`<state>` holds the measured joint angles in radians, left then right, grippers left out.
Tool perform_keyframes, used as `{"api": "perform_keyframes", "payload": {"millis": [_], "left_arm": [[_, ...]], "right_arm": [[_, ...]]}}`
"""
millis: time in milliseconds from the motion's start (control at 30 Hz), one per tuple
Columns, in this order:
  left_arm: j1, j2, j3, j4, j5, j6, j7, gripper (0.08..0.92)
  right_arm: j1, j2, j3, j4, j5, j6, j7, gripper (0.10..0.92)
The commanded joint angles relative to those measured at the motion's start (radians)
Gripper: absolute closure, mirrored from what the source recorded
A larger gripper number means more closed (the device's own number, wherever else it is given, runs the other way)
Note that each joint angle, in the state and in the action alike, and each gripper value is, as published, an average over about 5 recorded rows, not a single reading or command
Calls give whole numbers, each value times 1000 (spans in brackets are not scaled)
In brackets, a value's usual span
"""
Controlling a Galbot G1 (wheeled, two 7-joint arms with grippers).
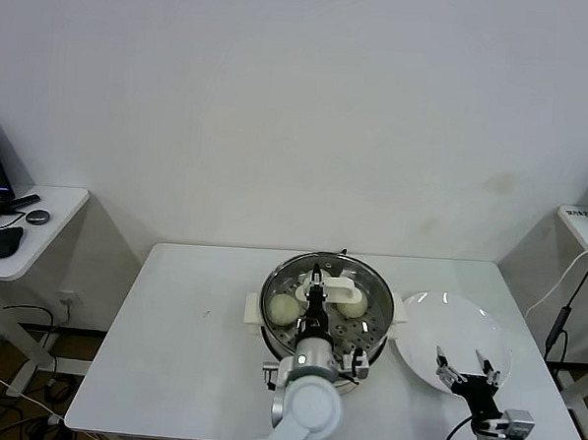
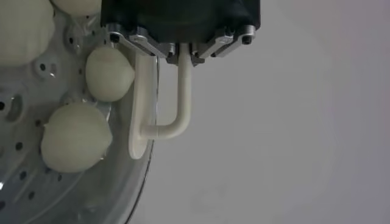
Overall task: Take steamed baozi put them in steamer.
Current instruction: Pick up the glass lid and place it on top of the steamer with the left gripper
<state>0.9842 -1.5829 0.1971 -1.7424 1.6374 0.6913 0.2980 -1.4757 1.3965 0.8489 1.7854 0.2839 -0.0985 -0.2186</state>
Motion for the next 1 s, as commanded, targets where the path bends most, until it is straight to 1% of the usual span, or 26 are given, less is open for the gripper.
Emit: {"api": "perform_keyframes", "payload": {"millis": [33, 500, 667, 767, 900, 1000], "left_arm": [[2, 5, 3, 14, 42, -1, -12, 828], [1, 8, 6, 31, 54, -1, -14, 828], [21, 24, 17, -28, 34, -10, -22, 819], [49, 43, 27, -80, 24, -25, -41, 763], [92, 67, 47, -152, -33, -49, -78, 650], [124, 83, 59, -215, -67, -61, -79, 564]], "right_arm": [[1, 2, -2, -1, 0, 2, -1, 203], [5, 2, -2, -7, 1, 4, -2, 203], [10, 3, -3, -8, 1, 3, 0, 203], [11, 3, -2, -9, 1, 3, 1, 203], [14, 3, -1, -17, -4, 8, 3, 203], [20, 5, 4, -25, -4, 15, 7, 203]]}}
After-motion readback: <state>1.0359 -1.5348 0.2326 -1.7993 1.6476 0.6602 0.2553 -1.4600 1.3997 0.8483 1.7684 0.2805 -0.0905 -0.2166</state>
